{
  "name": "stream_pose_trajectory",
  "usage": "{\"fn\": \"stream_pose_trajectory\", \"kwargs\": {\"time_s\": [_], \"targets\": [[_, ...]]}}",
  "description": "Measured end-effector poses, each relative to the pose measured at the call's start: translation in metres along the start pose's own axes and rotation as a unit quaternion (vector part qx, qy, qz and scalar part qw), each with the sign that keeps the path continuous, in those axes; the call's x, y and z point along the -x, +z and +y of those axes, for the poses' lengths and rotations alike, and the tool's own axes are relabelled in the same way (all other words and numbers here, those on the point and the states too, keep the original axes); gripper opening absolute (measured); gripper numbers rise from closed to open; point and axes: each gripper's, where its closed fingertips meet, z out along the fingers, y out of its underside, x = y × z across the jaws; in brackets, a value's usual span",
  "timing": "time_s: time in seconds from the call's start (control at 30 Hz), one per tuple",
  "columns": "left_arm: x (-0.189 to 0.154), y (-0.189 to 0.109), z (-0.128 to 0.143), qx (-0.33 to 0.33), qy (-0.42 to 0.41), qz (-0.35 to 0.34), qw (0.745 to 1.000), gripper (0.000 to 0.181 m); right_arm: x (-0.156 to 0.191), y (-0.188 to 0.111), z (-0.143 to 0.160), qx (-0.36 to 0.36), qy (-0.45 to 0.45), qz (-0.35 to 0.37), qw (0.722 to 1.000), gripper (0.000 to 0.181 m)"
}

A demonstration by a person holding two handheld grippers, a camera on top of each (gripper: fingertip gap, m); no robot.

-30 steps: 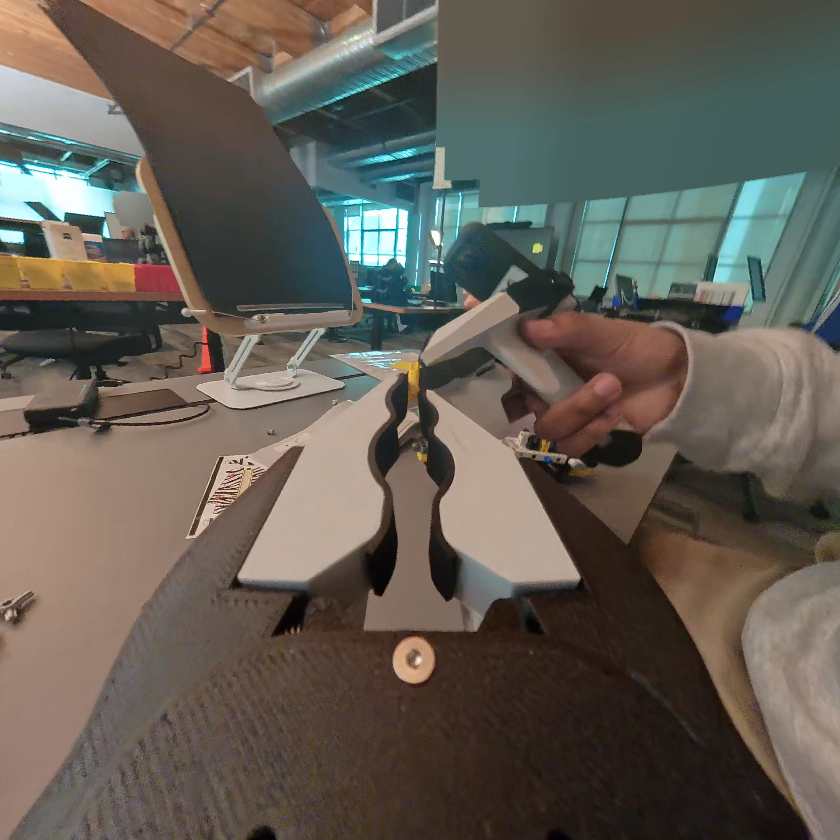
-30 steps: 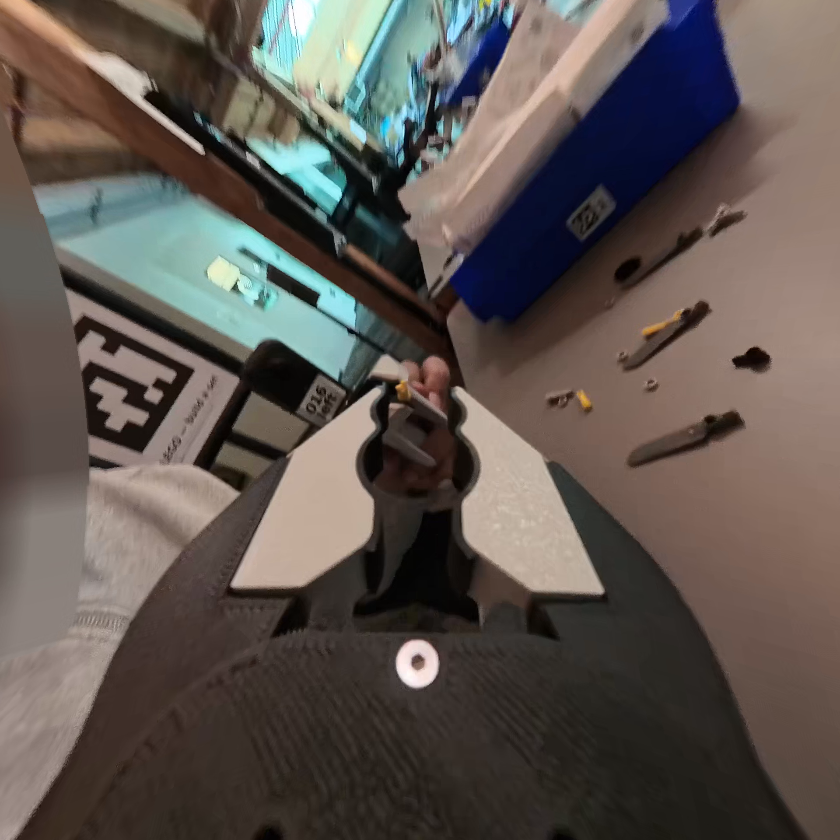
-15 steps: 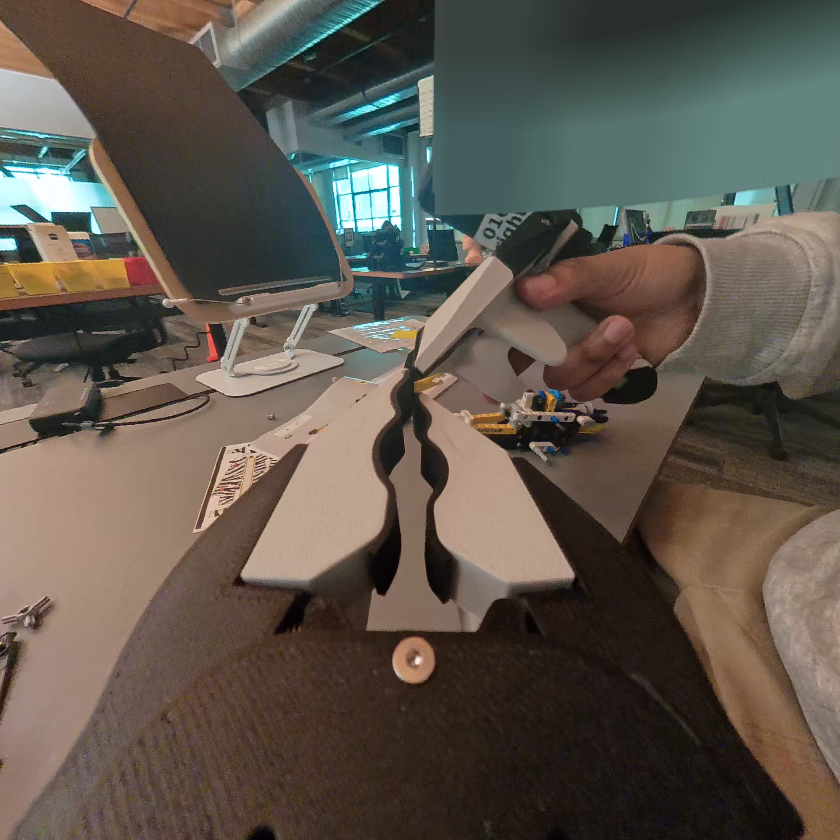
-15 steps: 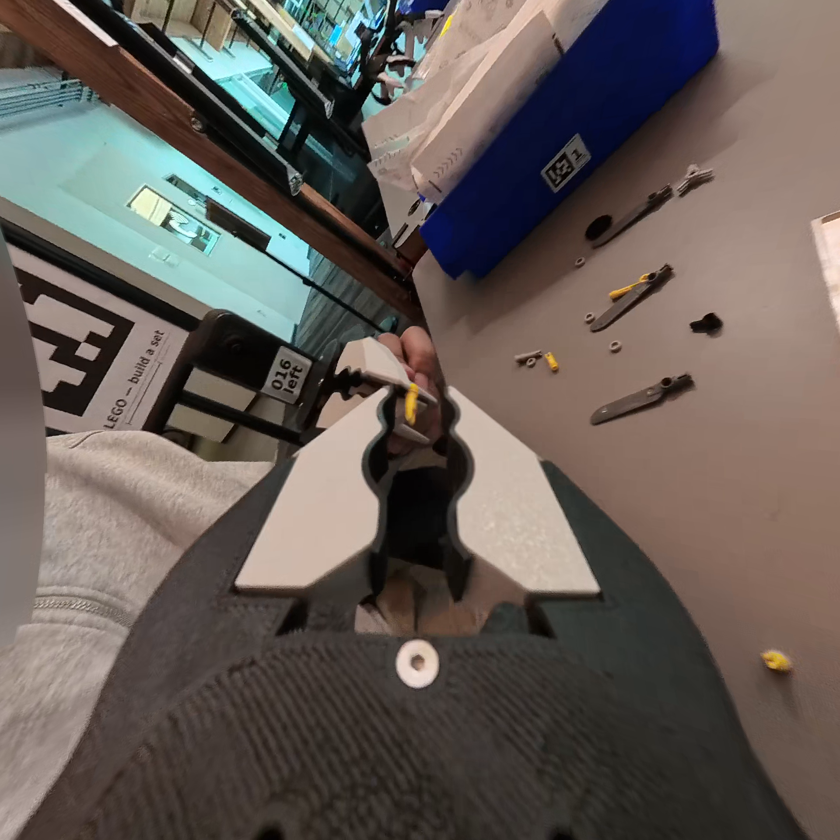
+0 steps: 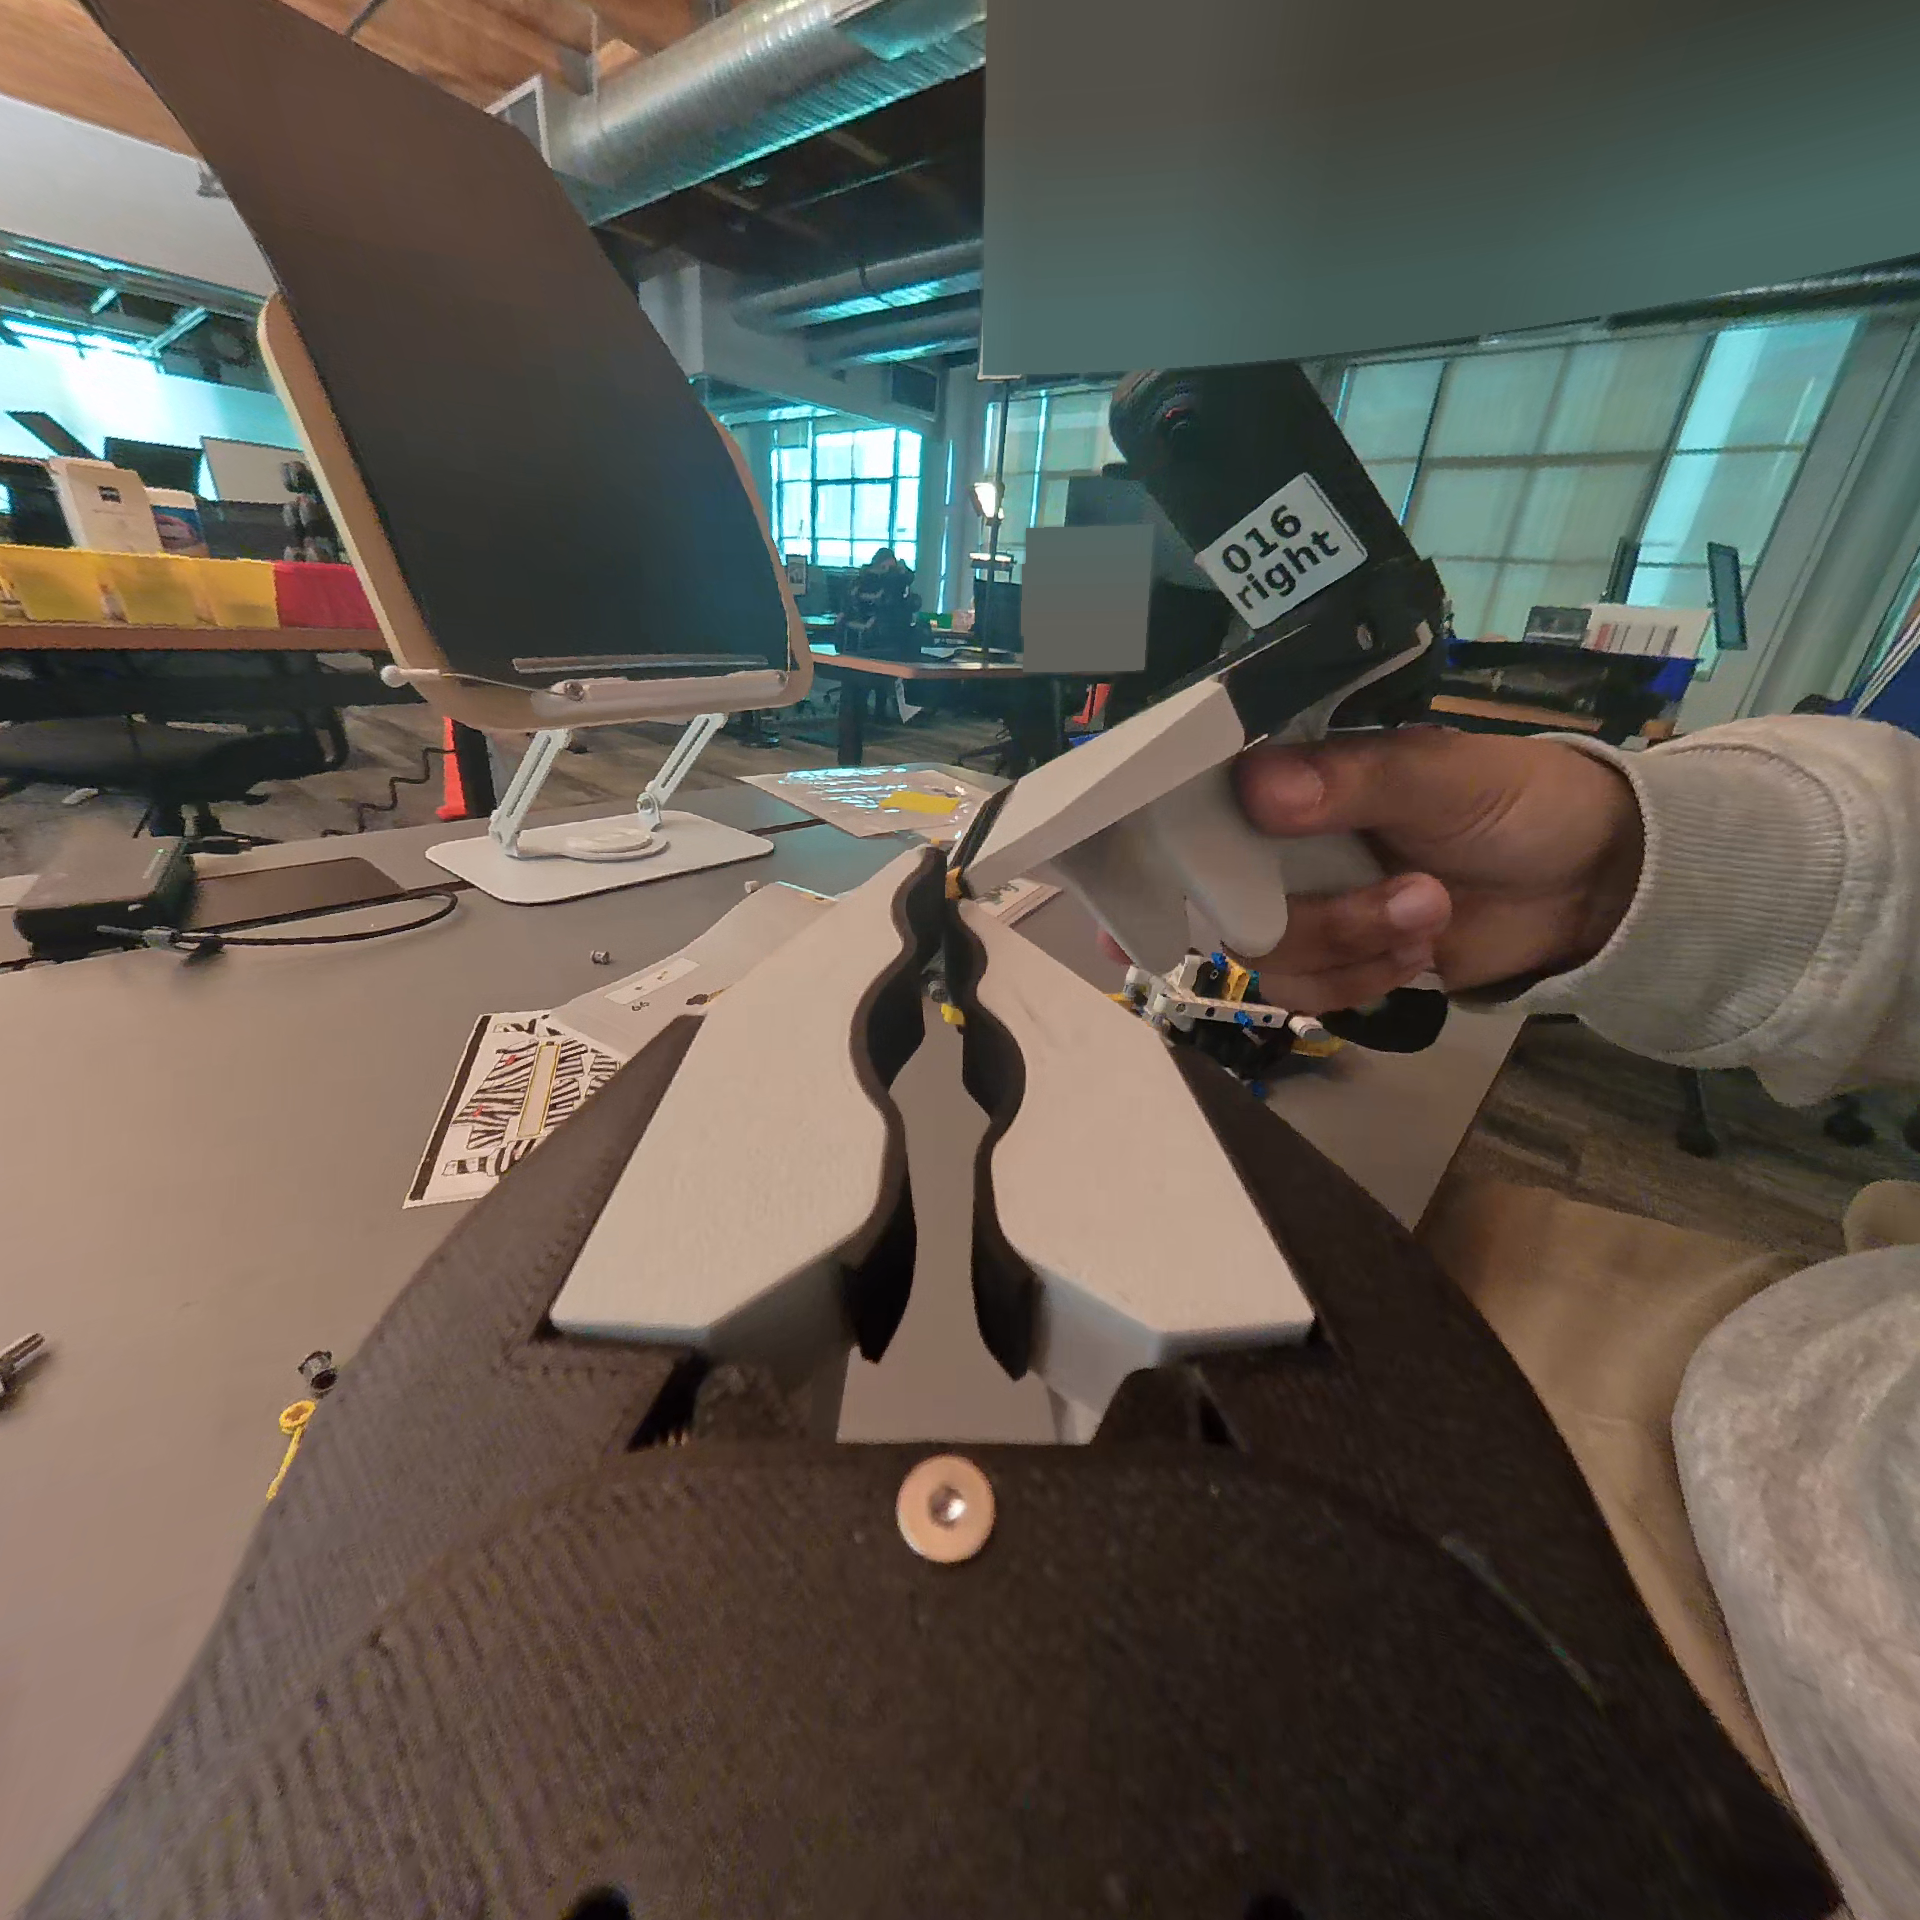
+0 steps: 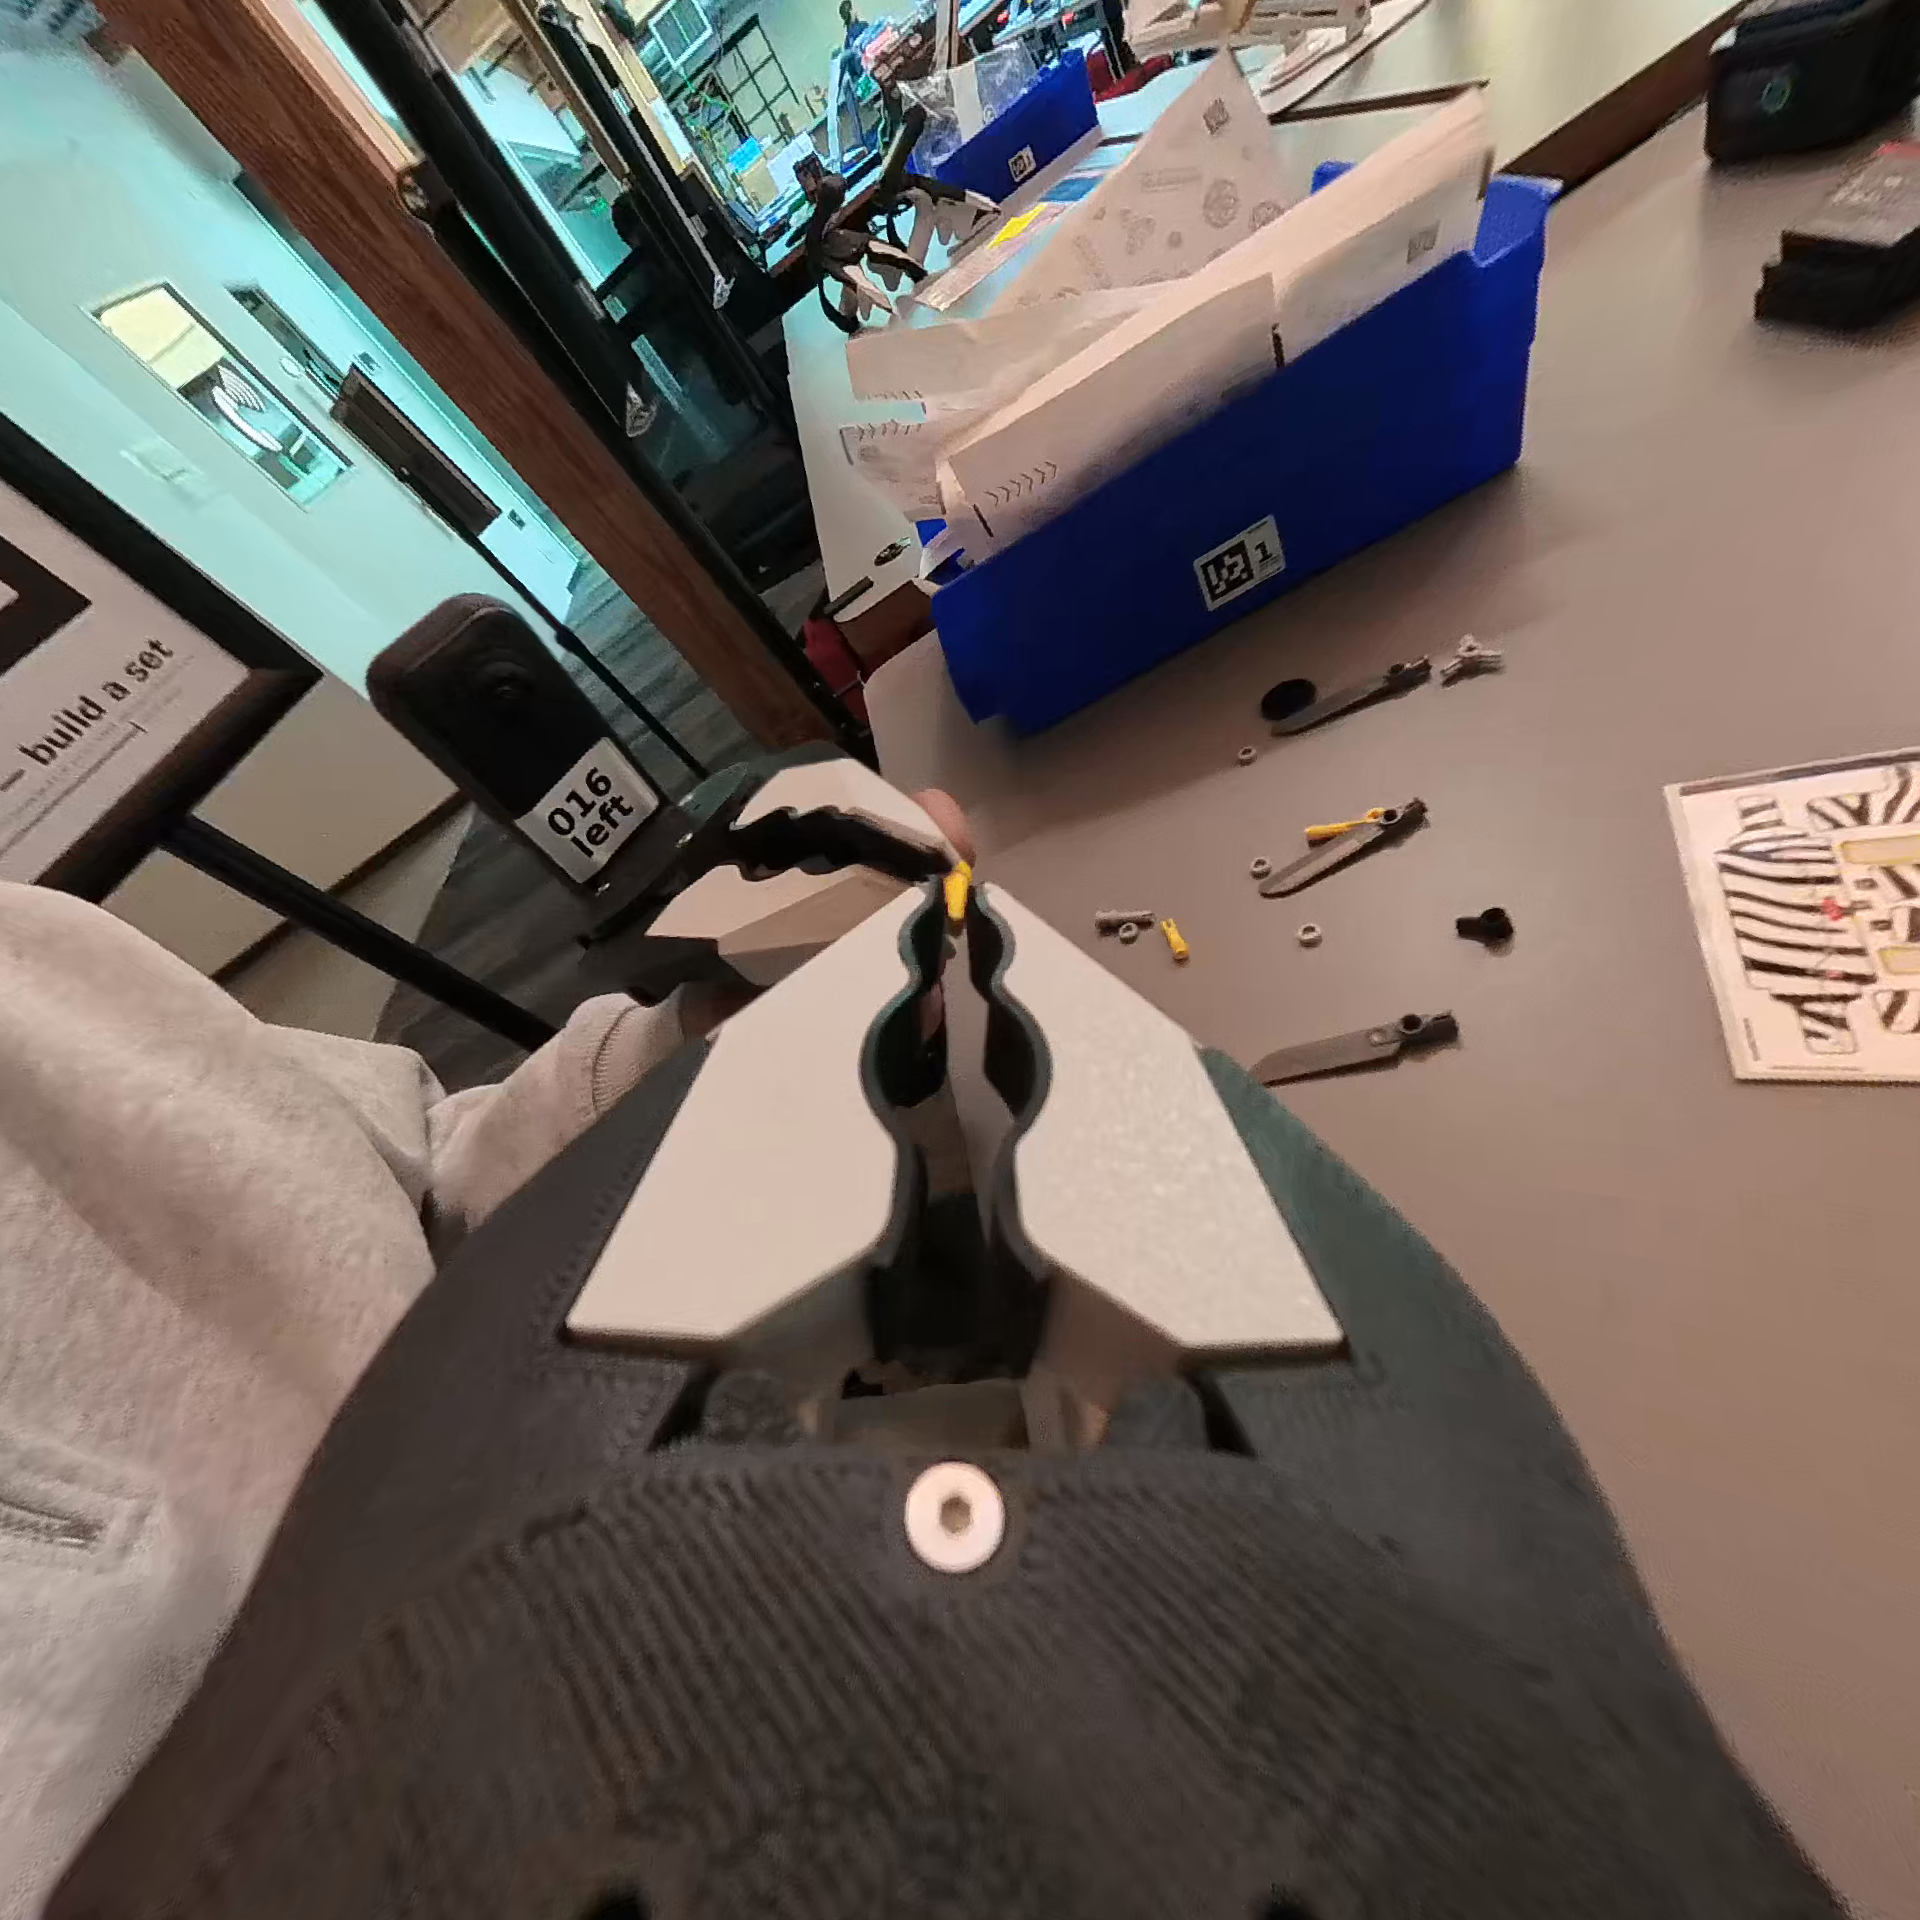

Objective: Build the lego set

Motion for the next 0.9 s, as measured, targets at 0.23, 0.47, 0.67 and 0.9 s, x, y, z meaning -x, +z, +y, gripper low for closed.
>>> {"fn": "stream_pose_trajectory", "kwargs": {"time_s": [0.23, 0.47, 0.67, 0.9], "targets": [[0.041, -0.023, -0.005, -0.013, -0.002, -0.052, 0.999, 0.024, -0.011, 0.008, -0.014, 0.011, -0.075, 0.041, 0.996, 0.003], [0.143, -0.051, -0.008, -0.053, 0.001, -0.253, 0.966, 0.009, -0.072, 0.047, 0.022, 0.232, -0.178, 0.084, 0.953, 0.003], [0.187, -0.013, -0.036, -0.113, -0.056, -0.232, 0.965, 0.000, -0.100, 0.087, 0.051, 0.438, -0.327, 0.048, 0.836, 0.003], [0.209, -0.044, -0.030, -0.099, -0.078, -0.249, 0.960, 0.000, -0.118, 0.103, 0.074, 0.559, -0.388, 0.038, 0.732, 0.002]]}}
